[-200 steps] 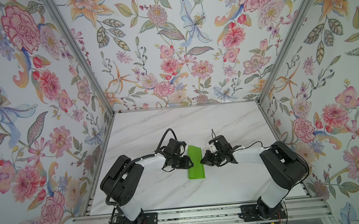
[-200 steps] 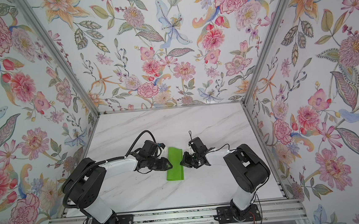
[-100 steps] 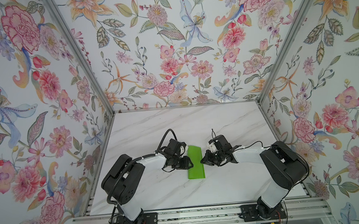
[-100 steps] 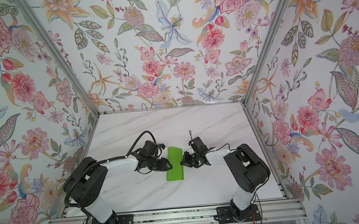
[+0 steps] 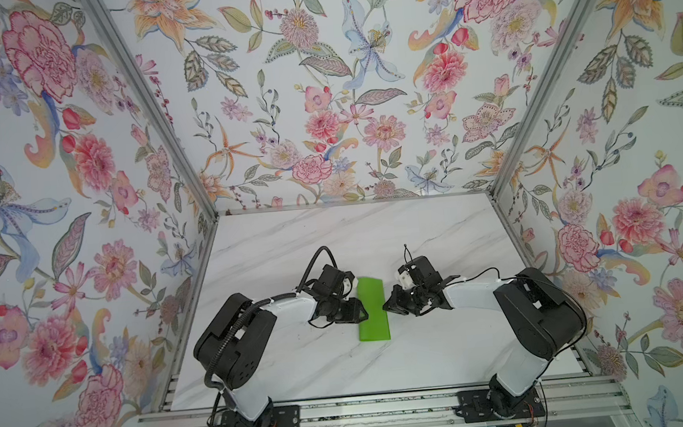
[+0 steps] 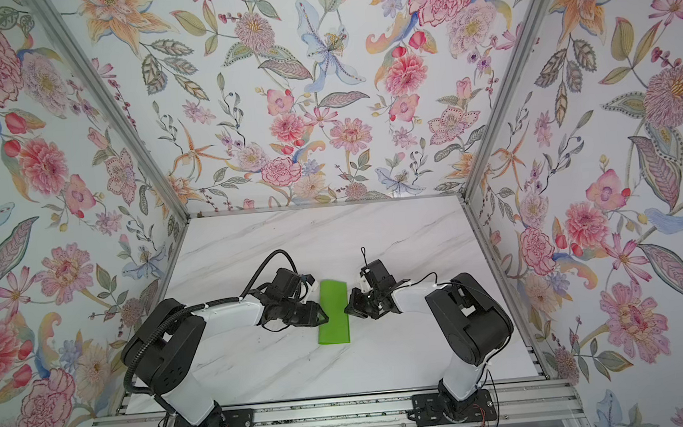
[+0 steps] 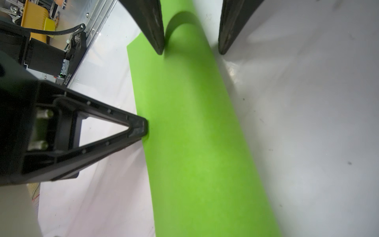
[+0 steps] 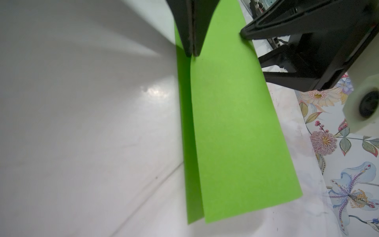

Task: Fold a paper plane with a square sheet of paper (fold left side to right side)
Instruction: 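Hold the folded green sheet upright with both grippers pinching its edges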

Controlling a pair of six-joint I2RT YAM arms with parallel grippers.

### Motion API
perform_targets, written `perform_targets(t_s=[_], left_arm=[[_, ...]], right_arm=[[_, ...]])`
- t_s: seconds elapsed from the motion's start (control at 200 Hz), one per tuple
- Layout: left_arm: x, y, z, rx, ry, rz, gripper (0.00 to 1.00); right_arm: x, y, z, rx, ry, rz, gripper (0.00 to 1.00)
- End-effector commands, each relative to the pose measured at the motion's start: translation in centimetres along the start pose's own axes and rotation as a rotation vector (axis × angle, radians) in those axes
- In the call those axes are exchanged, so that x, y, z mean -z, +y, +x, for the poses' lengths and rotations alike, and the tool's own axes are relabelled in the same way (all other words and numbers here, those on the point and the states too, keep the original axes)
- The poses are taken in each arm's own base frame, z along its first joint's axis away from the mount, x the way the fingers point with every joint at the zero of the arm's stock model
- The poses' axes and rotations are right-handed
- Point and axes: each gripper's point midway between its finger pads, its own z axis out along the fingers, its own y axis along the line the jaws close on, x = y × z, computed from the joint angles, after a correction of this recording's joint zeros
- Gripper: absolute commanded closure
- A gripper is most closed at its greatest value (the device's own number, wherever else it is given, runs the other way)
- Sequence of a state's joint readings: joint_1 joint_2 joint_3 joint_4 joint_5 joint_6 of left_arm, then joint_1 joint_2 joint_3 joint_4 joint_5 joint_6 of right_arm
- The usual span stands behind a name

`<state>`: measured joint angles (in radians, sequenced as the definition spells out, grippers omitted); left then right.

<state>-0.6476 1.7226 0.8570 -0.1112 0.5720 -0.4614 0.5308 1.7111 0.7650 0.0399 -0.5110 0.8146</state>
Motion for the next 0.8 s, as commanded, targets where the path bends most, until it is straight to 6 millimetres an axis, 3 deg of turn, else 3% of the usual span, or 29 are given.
perform_targets(t_s=[0.0,0.37,0.796], left_arm=[[-0.1,0.0,0.1,0.001,0.011,-0.018,0.53],[0.0,-0.1,-0.1,0.001,0.006,-0.011,0.53],[0.0,-0.2,0.0,0.001,0.005,-0.009,0.53]], right_arm=[[0.2,-0.2,-0.2,0.010,0.002,0.015,1.00],[0.0,0.8,0.0,0.020,0.015,-0.028,1.00],[-0.6,0.4,0.7,0.012,0.037,-0.023,1.00]])
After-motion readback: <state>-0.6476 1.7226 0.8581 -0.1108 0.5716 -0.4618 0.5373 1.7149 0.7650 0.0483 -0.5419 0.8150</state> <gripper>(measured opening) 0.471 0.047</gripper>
